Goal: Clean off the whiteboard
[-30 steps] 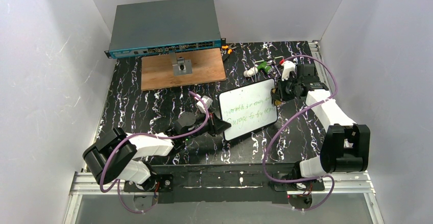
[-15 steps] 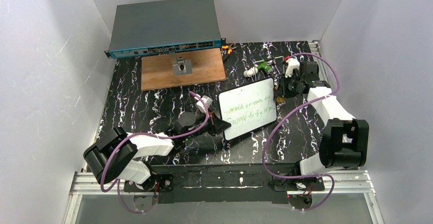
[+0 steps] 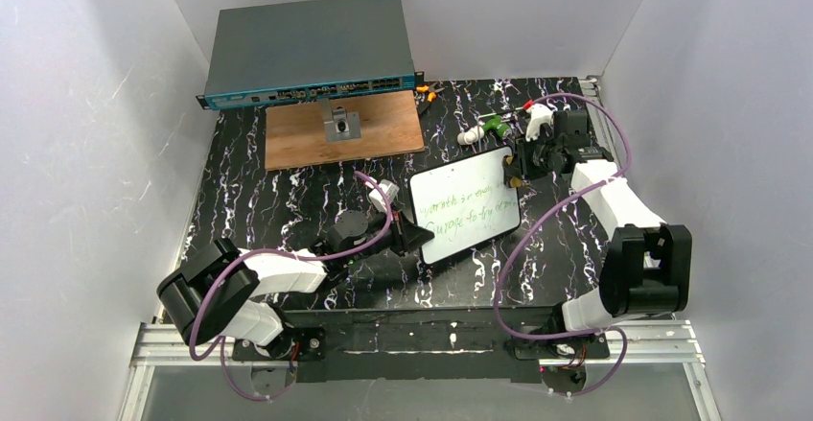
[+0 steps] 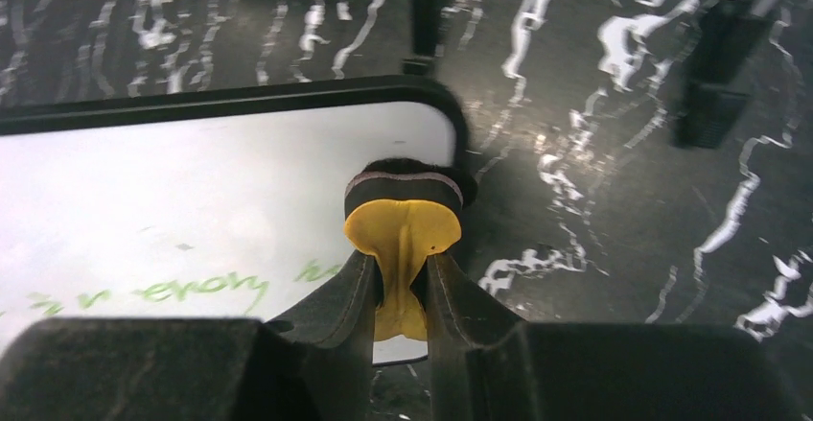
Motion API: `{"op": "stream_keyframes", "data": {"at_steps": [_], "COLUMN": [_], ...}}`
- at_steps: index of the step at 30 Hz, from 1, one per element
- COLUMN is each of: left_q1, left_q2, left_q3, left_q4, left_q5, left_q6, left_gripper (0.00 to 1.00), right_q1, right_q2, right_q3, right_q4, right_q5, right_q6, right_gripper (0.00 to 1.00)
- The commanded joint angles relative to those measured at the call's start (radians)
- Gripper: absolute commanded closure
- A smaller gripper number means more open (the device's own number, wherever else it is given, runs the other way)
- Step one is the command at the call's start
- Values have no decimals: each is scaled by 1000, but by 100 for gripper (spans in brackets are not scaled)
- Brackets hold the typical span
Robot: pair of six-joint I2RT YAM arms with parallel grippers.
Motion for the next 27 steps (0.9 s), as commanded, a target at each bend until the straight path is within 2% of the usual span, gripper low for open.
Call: {"op": "stream_keyframes", "data": {"at_steps": [1,5,9,14,22,25,27], "left_q1": [-19,-19,-20,-19,-19,-19,-19], "left_q2": [0,5,10,10,17,21,23], "left_q3": [29,26,29,29,39,45,49], "left_q4": [34,41,44,46,38,37,34], "left_q5": [134,134,137,138,139,142,141], "left_q6": [63,61,60,56,53,49,47], "left_gripper": [100,100,100,100,100,100,100], "right_q1": [-7,-9,-9,2,54,130,204], "right_q2": [55,59,46,12,-37,-61,-81], "right_q3": [46,49,50,49,42,30,21], "right_q4": [32,34,28,-8,-95,-116,-114], "right_q5": [235,261,193,-67,-382,-393,-342], "right_q6": [35,34,19,-35,-136,-160,-166], "right_gripper": [99,99,99,99,99,99,99]}}
